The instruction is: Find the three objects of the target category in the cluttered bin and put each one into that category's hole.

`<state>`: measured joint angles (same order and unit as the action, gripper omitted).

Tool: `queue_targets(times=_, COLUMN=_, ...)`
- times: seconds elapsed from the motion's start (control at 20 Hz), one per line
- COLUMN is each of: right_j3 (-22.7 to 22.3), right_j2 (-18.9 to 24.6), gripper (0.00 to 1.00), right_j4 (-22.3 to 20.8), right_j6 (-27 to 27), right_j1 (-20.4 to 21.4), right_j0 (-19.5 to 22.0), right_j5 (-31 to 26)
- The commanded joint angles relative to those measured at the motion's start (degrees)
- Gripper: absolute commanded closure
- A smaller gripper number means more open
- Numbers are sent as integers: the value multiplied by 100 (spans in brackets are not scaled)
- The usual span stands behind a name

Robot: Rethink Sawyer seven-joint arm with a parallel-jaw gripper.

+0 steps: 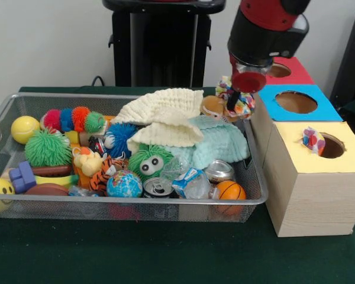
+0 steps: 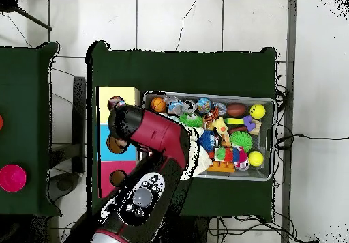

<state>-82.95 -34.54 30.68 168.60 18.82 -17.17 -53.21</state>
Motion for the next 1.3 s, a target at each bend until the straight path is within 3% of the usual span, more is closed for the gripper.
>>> queue_targets(times=0.05, right_j3=562, right_j2=343, gripper=100, right_j4=339, right_j6=2107, right_j1=-591, right_j0=-12, right_j5=-492)
queue_targets(times=0.55, right_j3=169, right_j2=358, gripper=100, right_j4=365, right_j6=2270, right_j1=-366, right_j0=78, right_j5=-446)
queue_targets(times=0.8, right_j3=460, right_j2=310, gripper=100, right_j4=556, right_j6=2964, right_j1=-414, right_j0=-184, right_j5=-899)
queue_targets(times=1.0, right_j3=588, right_j2=220, gripper=100, right_j4=599, right_j6=3229, right_j1=-317, right_j0=-322, right_j5=-1279)
queue_targets(times=1.3, right_j3=173, right_j2=94, gripper=100, right_j4=319, right_j6=2648, right_j1=242, right_j0=-387, right_j5=-1445)
